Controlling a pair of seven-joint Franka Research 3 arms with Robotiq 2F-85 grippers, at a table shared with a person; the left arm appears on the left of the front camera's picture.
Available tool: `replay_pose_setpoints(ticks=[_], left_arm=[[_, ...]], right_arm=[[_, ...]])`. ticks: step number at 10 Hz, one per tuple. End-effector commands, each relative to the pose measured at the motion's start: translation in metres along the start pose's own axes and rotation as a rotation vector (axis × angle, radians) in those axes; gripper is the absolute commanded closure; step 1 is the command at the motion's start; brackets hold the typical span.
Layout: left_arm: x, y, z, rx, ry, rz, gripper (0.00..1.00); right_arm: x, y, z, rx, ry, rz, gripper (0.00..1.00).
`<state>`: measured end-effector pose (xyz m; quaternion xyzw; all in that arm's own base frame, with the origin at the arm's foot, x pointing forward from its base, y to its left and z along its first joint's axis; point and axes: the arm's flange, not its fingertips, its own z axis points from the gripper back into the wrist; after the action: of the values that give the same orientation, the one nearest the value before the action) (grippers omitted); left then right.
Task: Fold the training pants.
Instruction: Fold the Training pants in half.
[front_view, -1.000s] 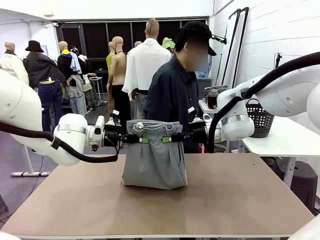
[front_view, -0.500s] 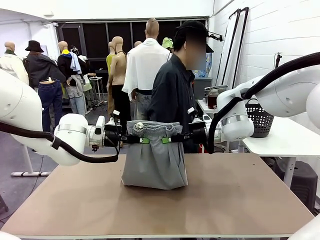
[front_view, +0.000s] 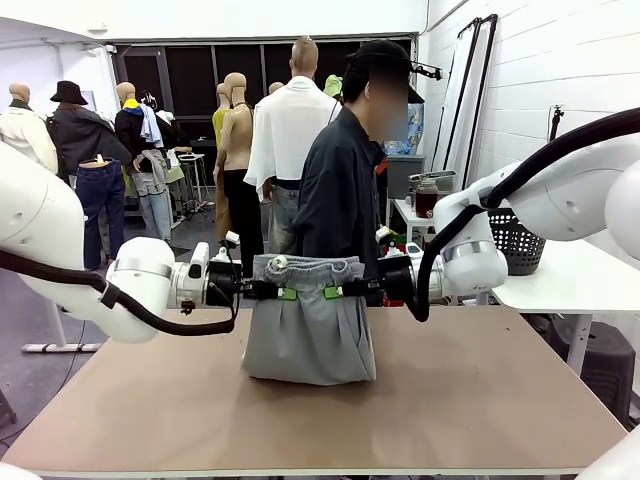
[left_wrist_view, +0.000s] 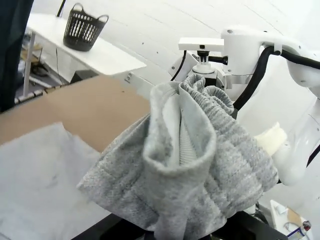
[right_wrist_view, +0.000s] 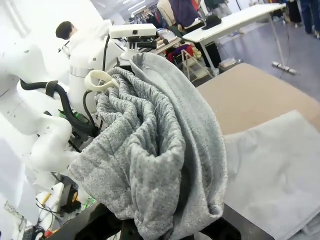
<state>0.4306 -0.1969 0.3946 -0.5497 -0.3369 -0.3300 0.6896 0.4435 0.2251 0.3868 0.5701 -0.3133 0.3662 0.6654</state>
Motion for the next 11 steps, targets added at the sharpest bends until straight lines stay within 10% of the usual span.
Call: replay_pose_setpoints(ticks=[1, 7, 11], left_arm=[[-0.017, 0.002, 0.010, 0.024, -0.041, 0.133, 1.00], [-0.051, 0.080, 0.013, 0.035, -0.096, 0.353, 1.00], [-0.059, 0.070, -0.008, -0.003, -0.044, 0.331, 1.00]], right_arm=[[-0.020, -0.011, 0.004, 0.012, -0.061, -0.114, 1.00], [-0.053, -0.072, 0.002, -0.006, -0.113, -0.304, 1.00], [-0.058, -0.064, -0.014, 0.026, -0.062, -0.282, 1.00]])
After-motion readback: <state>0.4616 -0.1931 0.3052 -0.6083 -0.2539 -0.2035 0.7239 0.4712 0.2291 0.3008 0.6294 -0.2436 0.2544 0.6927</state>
